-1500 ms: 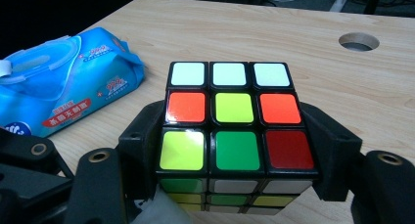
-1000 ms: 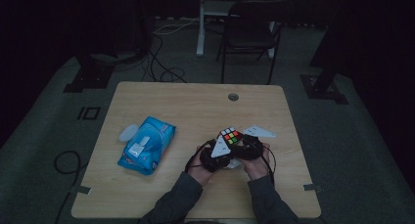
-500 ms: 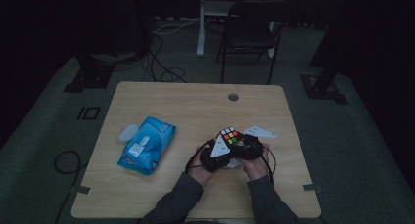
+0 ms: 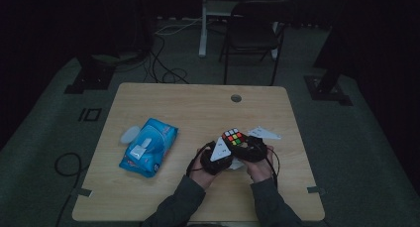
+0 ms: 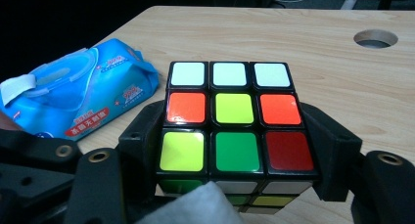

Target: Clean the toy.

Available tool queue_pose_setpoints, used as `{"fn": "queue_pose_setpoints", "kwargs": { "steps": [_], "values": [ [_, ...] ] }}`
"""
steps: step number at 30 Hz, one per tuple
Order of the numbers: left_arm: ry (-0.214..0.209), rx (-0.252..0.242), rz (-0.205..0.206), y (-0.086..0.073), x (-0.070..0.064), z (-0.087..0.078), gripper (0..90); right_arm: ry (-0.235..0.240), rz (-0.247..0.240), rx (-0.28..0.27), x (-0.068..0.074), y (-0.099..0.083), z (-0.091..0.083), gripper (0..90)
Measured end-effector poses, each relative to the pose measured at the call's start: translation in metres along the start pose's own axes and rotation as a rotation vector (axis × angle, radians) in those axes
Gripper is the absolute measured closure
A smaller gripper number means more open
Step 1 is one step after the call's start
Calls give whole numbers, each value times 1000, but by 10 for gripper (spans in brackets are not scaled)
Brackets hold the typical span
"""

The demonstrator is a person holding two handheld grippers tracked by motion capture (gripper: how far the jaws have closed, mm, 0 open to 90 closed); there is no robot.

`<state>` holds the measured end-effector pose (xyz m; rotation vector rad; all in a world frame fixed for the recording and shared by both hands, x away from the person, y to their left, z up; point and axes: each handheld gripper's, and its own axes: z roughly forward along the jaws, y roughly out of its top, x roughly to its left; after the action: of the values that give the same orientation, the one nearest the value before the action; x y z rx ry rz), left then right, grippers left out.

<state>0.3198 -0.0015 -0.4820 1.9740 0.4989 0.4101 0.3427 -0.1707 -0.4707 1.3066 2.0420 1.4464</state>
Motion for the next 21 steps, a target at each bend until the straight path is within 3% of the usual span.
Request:
{"fn": "queue_pose_setpoints", "kwargs": {
  "steps": [8,21],
  "values": [
    [-4,-15,-22,0,0,4,855,3,12,-6,1,0,-1,338],
    [-2,70,-13,-15,3,13,857,14,12,-16,2,3,-4,338]
  ]
}}
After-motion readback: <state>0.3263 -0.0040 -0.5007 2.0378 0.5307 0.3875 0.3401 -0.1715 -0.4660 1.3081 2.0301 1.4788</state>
